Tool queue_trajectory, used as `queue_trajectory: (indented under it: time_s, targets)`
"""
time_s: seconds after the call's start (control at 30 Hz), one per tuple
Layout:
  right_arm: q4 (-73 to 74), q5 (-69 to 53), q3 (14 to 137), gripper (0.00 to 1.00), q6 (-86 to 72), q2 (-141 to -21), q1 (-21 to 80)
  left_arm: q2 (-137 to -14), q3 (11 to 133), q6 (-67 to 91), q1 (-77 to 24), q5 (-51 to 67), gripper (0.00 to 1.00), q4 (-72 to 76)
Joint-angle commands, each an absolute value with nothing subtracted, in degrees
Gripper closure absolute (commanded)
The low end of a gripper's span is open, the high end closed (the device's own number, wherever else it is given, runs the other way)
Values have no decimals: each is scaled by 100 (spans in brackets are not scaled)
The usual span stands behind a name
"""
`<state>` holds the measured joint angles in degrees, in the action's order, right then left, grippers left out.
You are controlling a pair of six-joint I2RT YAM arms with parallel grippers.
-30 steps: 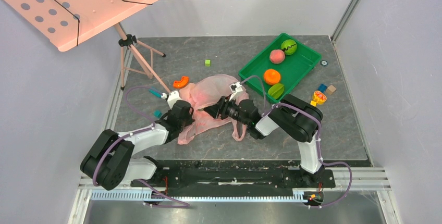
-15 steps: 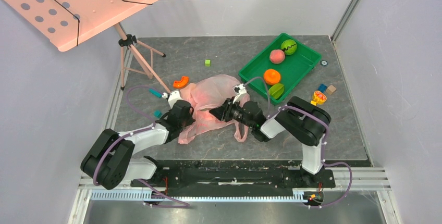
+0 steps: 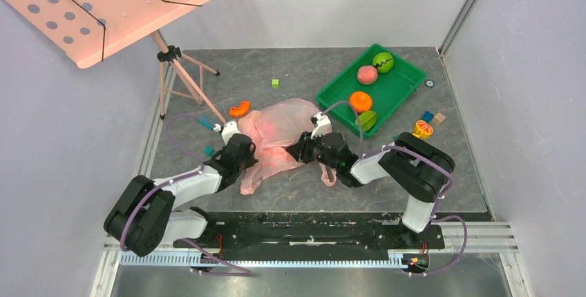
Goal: Take the fake fruits out of the plastic bag
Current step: Take out the fake fruit from the plastic bag.
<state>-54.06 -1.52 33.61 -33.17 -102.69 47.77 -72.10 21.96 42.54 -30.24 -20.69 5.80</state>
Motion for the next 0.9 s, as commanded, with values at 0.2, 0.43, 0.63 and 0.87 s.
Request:
queue_trajectory:
  time_s: [0.2,0.43,0.63,0.87]
  targets:
    - [-4233,95,4189,60,-2248,-10416,4775,-7087,2151,4098,-2997,-2009,98,560]
    - [-4222,-504,3955,47,-1864,-10304,4797,-7227,2241,4087,-2997,-1969,98,598]
    - [-4124,-812,3674,40,-1514,-10084,4896,-7174,2232,4069,-3000,-2036,98,554]
    - [-3964,-824,3727,5,-1026,-10026,5212,-7191,2229,4090,-2997,-2015,98,549]
